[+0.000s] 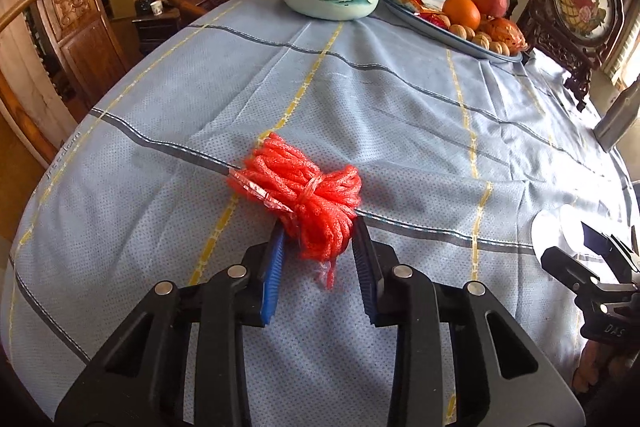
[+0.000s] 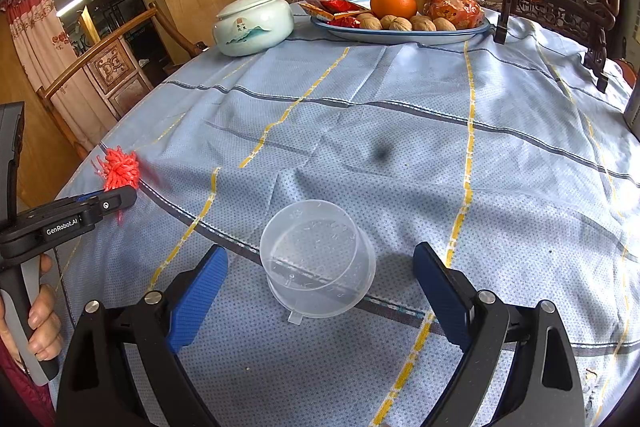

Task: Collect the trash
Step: 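Grasp the red string with the left tool while the right tool grasps the clear bowl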

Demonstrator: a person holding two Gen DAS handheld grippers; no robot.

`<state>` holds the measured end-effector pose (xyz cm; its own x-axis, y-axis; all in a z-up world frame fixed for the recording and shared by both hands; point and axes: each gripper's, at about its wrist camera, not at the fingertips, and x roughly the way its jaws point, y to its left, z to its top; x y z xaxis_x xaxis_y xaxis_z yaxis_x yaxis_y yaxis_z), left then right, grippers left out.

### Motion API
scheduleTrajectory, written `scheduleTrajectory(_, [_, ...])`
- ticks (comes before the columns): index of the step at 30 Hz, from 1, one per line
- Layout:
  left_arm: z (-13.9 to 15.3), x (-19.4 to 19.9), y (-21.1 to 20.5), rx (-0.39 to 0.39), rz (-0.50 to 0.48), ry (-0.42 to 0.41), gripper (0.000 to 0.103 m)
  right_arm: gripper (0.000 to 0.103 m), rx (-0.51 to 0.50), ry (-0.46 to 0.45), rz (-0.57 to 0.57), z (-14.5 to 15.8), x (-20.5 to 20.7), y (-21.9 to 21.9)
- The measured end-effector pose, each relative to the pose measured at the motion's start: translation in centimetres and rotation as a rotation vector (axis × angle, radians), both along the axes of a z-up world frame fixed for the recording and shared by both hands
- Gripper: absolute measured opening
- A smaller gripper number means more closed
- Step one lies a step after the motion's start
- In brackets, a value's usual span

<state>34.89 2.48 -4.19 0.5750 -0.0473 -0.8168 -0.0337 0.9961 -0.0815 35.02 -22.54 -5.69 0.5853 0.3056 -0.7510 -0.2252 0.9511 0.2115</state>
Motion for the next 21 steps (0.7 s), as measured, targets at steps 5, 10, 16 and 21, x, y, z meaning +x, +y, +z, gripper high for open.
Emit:
scheduleTrajectory(5, [0.7, 0.0, -0.2, 0.012, 0.004, -0.037, 0.046, 0.092, -0.001, 0.0, 0.0, 0.0, 0.0, 0.0])
scheduleTrajectory(10, [1.9, -0.5, -0.2, 0.028, 0.02, -0.106, 0.068, 0.092, -0.002, 0.0, 0.001, 0.0, 0.0, 0.0])
scheduleTrajectory(16, [1.9, 0.3, -0.5, 0.077, 0.039, -0.113, 0.075, 0.092, -0.003, 0.0, 0.001, 0.0, 0.0, 0.0])
scheduleTrajectory(21, [0.8, 2.1, -1.4, 0.13, 0.003, -0.074, 0.074, 0.092, -0.003, 0.0, 0.001, 0.0, 0.0, 0.1])
